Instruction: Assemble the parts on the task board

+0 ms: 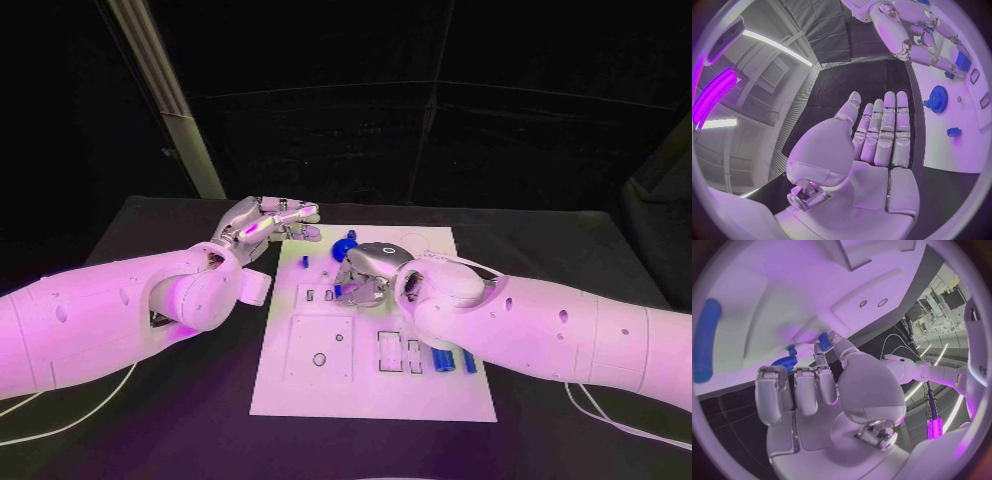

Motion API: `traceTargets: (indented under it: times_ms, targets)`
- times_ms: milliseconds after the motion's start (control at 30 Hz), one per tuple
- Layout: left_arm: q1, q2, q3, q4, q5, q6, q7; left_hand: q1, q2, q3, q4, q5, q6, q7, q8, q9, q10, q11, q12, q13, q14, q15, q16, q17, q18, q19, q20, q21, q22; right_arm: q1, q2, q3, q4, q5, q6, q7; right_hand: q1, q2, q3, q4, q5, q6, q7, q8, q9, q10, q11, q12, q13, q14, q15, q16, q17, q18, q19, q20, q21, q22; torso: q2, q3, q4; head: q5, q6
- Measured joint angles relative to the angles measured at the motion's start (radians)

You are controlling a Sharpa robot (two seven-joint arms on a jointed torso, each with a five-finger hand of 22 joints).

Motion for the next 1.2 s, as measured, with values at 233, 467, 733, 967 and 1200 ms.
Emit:
traceTargets:
  times_ms: [233,467,733,967,1200]
  targets:
    - [0.000,0.000,0.000,-0.001,0.000,0.001,0.000,0.000,0.000,0.000,0.000,0.000,0.000,0.000,0.000,0.000,0.000,0.000,0.000,0.000,0.000,0.000,0.000,0.000,0.000,0.000,0.000,0.000,0.000,0.000,-0.002,0.000,0.003,-0.006,0.007,-0.004,-0.010,-0.010,-0.004,-0.004,0.000,-0.014,0.003,0.001,-0.005,0.000,0.000,-0.010,0.000,0.000,0.000,0.000,0.001,0.000,0.000,0.000,0.000,0.000,0.000,-0.0001,0.0001,0.000,0.000]
    - [0.000,0.000,0.000,-0.001,0.000,0.001,0.000,0.000,0.000,0.000,0.000,0.000,0.000,0.000,0.000,0.000,0.000,0.000,0.000,0.000,0.000,0.000,0.000,0.000,0.000,0.000,0.000,0.000,-0.001,-0.001,-0.004,-0.001,0.002,-0.011,0.009,-0.009,-0.025,-0.016,-0.008,-0.008,0.001,-0.042,0.007,-0.003,-0.009,0.000,0.000,-0.019,0.000,0.000,0.000,-0.005,0.001,0.000,0.000,0.000,0.000,0.000,0.000,-0.0001,0.0002,0.000,0.000]
    - [0.000,0.000,0.000,-0.001,0.000,0.002,-0.001,0.000,0.000,0.000,0.000,0.000,0.000,0.000,0.000,0.000,0.000,0.000,0.000,0.000,0.000,0.000,0.000,0.000,0.000,0.000,0.000,0.000,-0.001,-0.001,-0.005,-0.001,0.002,-0.014,0.007,-0.013,-0.040,-0.041,-0.020,-0.010,0.001,-0.075,0.015,-0.002,-0.012,0.004,0.004,-0.026,0.000,0.000,0.007,-0.005,0.000,0.000,0.003,0.004,0.000,0.000,0.000,-0.0002,0.0009,-0.002,0.000]
    - [0.000,-0.001,0.000,-0.002,0.000,0.002,-0.002,0.000,0.000,-0.003,-0.003,0.000,0.000,0.000,0.000,0.000,0.000,0.000,-0.006,0.000,0.000,0.000,-0.005,0.002,0.000,0.000,0.000,0.000,-0.001,-0.002,-0.005,-0.002,0.004,-0.015,0.000,-0.016,-0.052,-0.053,-0.037,-0.004,-0.011,-0.092,0.017,-0.002,-0.011,0.004,0.011,-0.030,0.000,-0.004,0.011,-0.010,0.000,0.000,0.004,0.011,0.000,0.000,0.000,-0.0002,0.0010,-0.002,0.000]
    - [0.000,-0.001,0.000,-0.002,0.000,0.003,-0.002,0.000,0.000,-0.003,-0.003,0.000,0.000,0.000,0.000,0.000,0.000,0.000,-0.006,0.000,0.000,0.000,-0.004,0.002,0.000,0.000,0.000,0.000,-0.001,-0.003,-0.009,-0.003,0.009,-0.016,-0.025,-0.018,-0.074,-0.074,-0.065,0.013,-0.076,-0.120,0.021,-0.002,-0.009,0.004,0.011,-0.035,0.000,0.000,0.015,-0.015,0.000,0.000,0.000,0.015,0.000,0.000,0.000,-0.0001,0.0009,-0.003,0.000]
